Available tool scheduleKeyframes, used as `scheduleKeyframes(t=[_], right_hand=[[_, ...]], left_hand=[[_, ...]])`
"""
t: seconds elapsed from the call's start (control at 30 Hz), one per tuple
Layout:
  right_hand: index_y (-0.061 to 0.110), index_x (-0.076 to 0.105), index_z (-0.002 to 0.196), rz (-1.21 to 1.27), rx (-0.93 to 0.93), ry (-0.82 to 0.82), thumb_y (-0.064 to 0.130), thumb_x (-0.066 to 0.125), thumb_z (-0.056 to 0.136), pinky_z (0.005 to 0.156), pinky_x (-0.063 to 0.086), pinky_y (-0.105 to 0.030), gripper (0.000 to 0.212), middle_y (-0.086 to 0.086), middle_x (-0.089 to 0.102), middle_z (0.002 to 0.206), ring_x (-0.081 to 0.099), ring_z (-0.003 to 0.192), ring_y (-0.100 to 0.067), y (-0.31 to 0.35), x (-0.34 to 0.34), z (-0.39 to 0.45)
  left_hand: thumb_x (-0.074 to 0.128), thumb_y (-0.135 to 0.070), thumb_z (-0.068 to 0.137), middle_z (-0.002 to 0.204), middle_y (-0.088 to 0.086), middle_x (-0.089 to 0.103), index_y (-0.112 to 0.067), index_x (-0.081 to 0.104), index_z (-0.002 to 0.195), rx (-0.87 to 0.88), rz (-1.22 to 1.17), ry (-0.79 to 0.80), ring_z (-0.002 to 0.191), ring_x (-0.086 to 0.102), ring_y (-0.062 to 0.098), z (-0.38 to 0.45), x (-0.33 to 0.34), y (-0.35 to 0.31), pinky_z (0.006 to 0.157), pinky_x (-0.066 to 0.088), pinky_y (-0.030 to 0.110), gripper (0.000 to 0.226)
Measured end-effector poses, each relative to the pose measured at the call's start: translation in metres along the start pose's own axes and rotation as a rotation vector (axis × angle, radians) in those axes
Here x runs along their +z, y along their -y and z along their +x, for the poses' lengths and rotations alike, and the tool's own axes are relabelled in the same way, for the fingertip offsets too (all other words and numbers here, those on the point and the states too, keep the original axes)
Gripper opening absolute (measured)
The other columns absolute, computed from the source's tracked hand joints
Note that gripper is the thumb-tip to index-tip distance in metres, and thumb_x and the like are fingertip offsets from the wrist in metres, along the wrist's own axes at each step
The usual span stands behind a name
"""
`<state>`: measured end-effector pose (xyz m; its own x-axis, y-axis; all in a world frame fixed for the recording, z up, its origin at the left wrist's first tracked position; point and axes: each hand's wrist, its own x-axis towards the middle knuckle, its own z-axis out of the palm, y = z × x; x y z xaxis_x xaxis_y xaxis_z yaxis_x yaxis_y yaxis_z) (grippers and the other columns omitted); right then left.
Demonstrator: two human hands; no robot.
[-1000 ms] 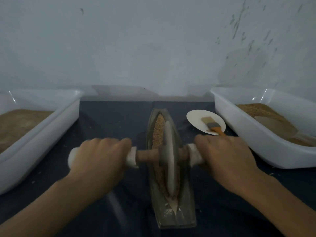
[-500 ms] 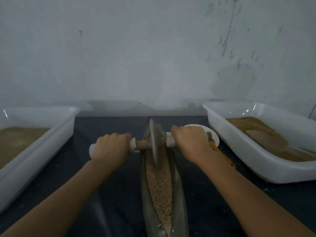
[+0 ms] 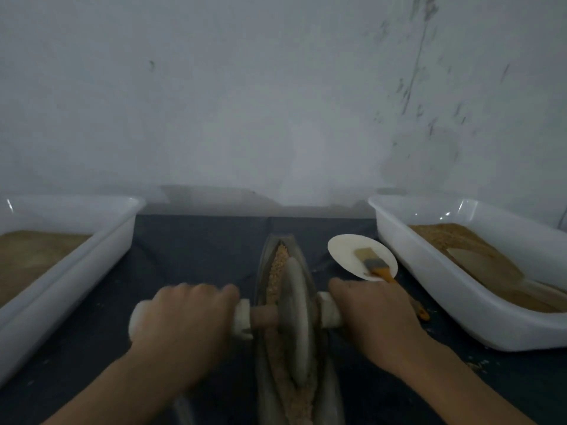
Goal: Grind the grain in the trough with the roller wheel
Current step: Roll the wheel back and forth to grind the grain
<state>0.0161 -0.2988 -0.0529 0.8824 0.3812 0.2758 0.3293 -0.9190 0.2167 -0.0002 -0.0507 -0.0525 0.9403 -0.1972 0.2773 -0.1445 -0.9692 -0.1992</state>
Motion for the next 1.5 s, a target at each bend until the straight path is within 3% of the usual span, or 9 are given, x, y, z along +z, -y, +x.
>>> scheduleKeyframes(t=[0.3, 0.4, 0.53, 0.83, 1.0, 1.1, 1.17, 1.3, 1.5], right_hand=[[0.022, 0.048, 0.098, -0.072, 0.06, -0.168, 0.026, 0.062, 0.085, 0.043, 0.017, -0.03, 0.02, -0.001, 0.065, 0.087, 0.063, 0.076, -0.022, -0.009, 0.02, 0.059], [0.022, 0.055, 0.075, -0.026, -0.039, -0.234, 0.027, 0.085, 0.057, 0.041, 0.037, -0.028, 0.036, 0.002, 0.061, 0.062, 0.057, 0.051, -0.014, 0.0, 0.005, 0.019], [0.022, 0.05, 0.055, -0.048, -0.108, -0.328, 0.019, 0.086, 0.028, 0.036, 0.022, -0.024, 0.046, 0.002, 0.047, 0.044, 0.043, 0.034, -0.012, 0.008, -0.011, -0.023], [0.021, 0.049, 0.093, -0.077, -0.036, -0.185, 0.023, 0.067, 0.081, 0.054, 0.027, -0.031, 0.022, -0.001, 0.065, 0.085, 0.061, 0.071, -0.021, -0.006, 0.013, 0.049], [0.021, 0.05, 0.098, -0.089, 0.038, -0.203, 0.024, 0.071, 0.079, 0.045, 0.014, -0.027, 0.028, -0.001, 0.065, 0.084, 0.063, 0.073, -0.021, -0.007, 0.017, 0.06], [0.023, 0.048, 0.099, 0.014, -0.043, -0.119, 0.028, 0.068, 0.082, 0.058, 0.034, -0.03, 0.026, 0.002, 0.062, 0.085, 0.062, 0.077, -0.019, -0.007, 0.01, 0.031], [0.024, 0.052, 0.087, 0.038, -0.109, -0.089, 0.03, 0.08, 0.067, 0.057, 0.042, -0.026, 0.035, 0.006, 0.061, 0.072, 0.06, 0.063, -0.013, -0.003, -0.001, 0.004], [0.025, 0.051, 0.059, -0.003, -0.089, -0.139, 0.036, 0.09, 0.016, 0.043, 0.003, -0.017, 0.059, 0.002, 0.048, 0.044, 0.045, 0.034, -0.007, 0.006, -0.026, -0.03], [0.025, 0.045, 0.077, -0.027, -0.019, -0.082, 0.024, 0.077, 0.068, 0.046, 0.025, -0.025, 0.033, 0.004, 0.062, 0.07, 0.06, 0.058, -0.015, 0.002, 0.0, 0.006]], left_hand=[[0.054, -0.041, 0.085, 0.091, -0.006, 0.062, -0.033, 0.038, 0.082, -0.025, -0.016, -0.058, 0.083, 0.061, 0.018, 0.068, 0.019, 0.006, 0.065, 0.038, 0.031, 0.019], [0.05, -0.049, 0.083, 0.093, -0.009, 0.06, -0.035, 0.034, 0.082, 0.008, -0.055, 0.014, 0.087, 0.061, 0.015, 0.029, 0.015, 0.006, 0.065, 0.037, 0.031, 0.021], [0.041, -0.065, 0.076, 0.091, -0.016, 0.051, -0.045, 0.031, 0.081, 0.044, -0.086, 0.057, 0.094, 0.059, 0.005, -0.02, 0.008, 0.007, 0.067, 0.032, 0.029, 0.023], [0.051, -0.046, 0.083, 0.068, -0.011, 0.041, -0.034, 0.036, 0.078, -0.066, -0.048, -0.086, 0.069, 0.054, 0.012, 0.051, 0.032, 0.009, 0.059, 0.032, 0.029, 0.02], [0.054, -0.043, 0.085, 0.069, -0.011, 0.042, -0.036, 0.04, 0.081, -0.043, -0.031, -0.124, 0.062, 0.042, 0.011, 0.072, 0.031, 0.01, 0.058, 0.031, 0.028, 0.016], [0.051, -0.048, 0.084, 0.075, -0.011, 0.048, -0.036, 0.035, 0.083, 0.032, -0.009, -0.073, 0.07, 0.052, 0.011, 0.04, 0.019, 0.009, 0.06, 0.032, 0.029, 0.02], [0.052, -0.053, 0.081, 0.073, -0.013, 0.044, -0.038, 0.031, 0.081, 0.073, -0.011, -0.028, 0.068, 0.048, 0.009, 0.012, 0.011, 0.011, 0.06, 0.031, 0.029, 0.027], [0.078, -0.04, 0.044, 0.05, -0.006, 0.047, -0.028, 0.044, 0.062, 0.304, -0.165, -0.288, 0.038, 0.05, 0.02, -0.027, 0.0, 0.01, 0.042, 0.04, 0.027, 0.04], [0.052, -0.054, 0.079, 0.075, -0.013, 0.049, -0.037, 0.03, 0.075, 0.027, 0.015, -0.125, 0.073, 0.057, 0.01, 0.016, 0.022, 0.009, 0.059, 0.03, 0.029, 0.028]])
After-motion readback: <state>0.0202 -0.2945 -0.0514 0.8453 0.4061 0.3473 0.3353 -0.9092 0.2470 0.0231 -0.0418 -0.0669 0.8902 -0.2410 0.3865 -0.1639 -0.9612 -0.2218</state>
